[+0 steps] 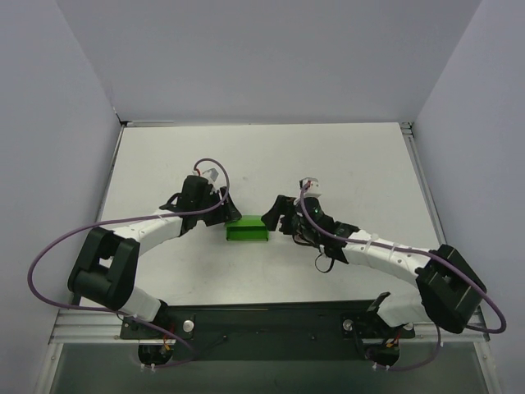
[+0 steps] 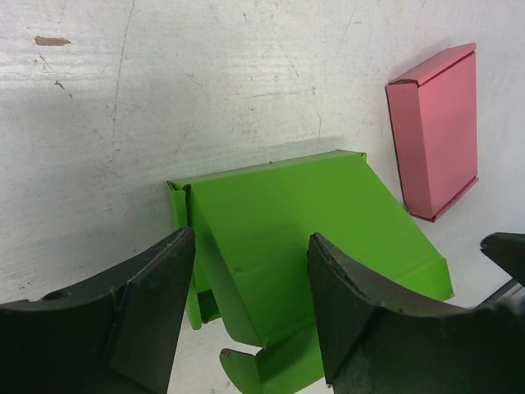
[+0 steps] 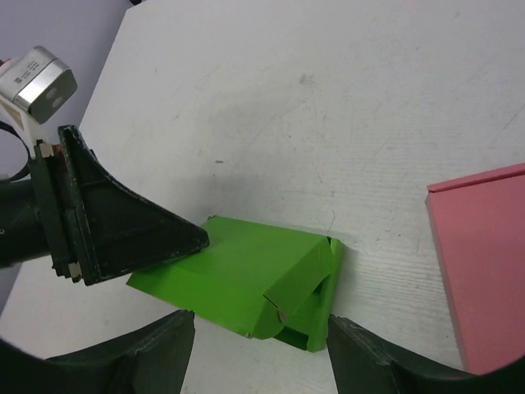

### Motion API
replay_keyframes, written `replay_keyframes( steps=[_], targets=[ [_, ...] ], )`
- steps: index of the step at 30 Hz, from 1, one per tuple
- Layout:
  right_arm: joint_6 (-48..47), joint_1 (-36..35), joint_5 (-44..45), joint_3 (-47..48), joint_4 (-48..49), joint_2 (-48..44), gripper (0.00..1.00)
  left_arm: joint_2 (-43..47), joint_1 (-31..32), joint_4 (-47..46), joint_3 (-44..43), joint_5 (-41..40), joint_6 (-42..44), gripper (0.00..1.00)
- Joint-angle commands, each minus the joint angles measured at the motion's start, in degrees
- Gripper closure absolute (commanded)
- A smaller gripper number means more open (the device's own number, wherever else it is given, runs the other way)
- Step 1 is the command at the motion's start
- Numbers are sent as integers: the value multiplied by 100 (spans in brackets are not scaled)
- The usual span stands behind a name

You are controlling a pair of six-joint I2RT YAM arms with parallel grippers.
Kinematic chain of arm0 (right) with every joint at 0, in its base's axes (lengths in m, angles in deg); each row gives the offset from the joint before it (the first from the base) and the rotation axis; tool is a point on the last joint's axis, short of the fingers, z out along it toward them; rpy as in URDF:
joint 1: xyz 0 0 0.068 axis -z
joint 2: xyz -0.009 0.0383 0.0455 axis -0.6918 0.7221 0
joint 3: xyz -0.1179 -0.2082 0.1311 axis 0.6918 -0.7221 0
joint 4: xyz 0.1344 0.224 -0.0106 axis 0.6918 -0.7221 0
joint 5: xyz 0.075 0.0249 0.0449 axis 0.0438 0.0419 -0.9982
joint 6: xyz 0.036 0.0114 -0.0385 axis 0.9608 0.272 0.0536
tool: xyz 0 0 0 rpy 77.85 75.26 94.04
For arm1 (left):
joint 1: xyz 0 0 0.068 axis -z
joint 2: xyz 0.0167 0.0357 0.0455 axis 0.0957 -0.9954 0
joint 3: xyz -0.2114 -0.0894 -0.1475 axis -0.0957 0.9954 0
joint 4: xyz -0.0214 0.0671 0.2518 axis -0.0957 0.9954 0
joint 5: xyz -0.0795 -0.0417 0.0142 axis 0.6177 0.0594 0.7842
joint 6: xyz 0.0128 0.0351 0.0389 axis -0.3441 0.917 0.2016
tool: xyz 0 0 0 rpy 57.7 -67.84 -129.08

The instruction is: Fold the paper box

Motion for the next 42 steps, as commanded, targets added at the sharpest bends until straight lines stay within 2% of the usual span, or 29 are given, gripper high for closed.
replay_keyframes(
  steps=[1, 8, 11, 15, 20, 27, 42],
  targets=[
    [1301, 360, -1014, 205, 369, 378, 36, 78, 18, 114, 79, -79, 134, 33],
    [1865, 554, -1365, 285, 833, 1029, 37, 105, 18, 96, 79, -88, 134, 34],
    [2102, 685, -1637, 188, 1465, 1336, 40, 96, 18, 79, 105, -62, 134, 34],
    [2173, 730, -1840, 258, 1819, 1688, 49, 79, 18, 61, 97, -36, 134, 34],
    [2121, 739, -1875, 328, 1872, 1865, 53, 70, 9, 52, 88, -9, 125, 34],
    [2155, 756, -2112, 416, 2030, 2093, 67, 61, 9, -1, 97, 52, 125, 41],
    [2130, 747, -2086, 346, 1917, 2427, 74, -44, 18, -220, 88, 123, 72, 42]
  ],
)
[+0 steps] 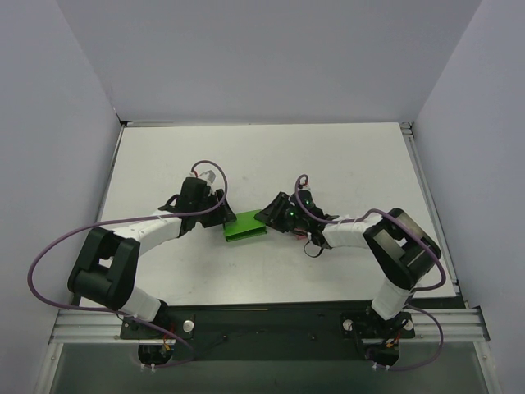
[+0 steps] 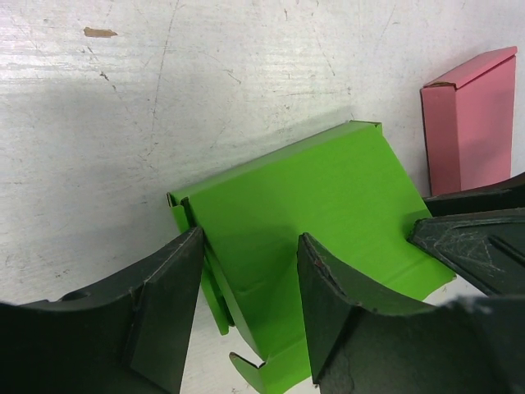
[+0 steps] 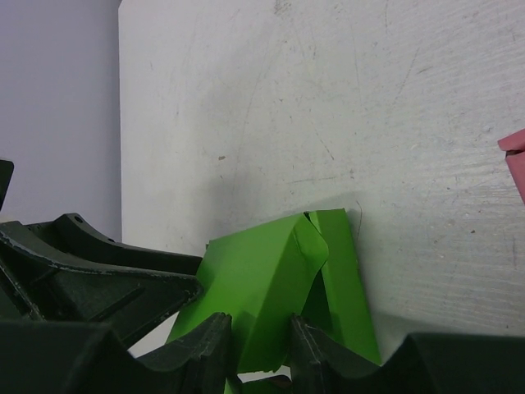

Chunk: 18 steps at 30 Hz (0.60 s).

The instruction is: Fold the paper box

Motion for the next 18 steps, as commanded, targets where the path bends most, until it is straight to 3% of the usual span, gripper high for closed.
replay_keyframes(
  steps=[1, 10, 18],
  targets=[
    [-141, -81, -130, 97, 80, 178, 74, -47, 63, -277, -15, 311, -4, 42],
    [-1010, 68, 55, 333, -824, -191, 47, -82, 55, -172, -23, 179, 189, 42],
    [-1680, 104, 64, 887, -1695, -253, 39, -91, 55, -172, -24, 161, 224, 42]
  ],
)
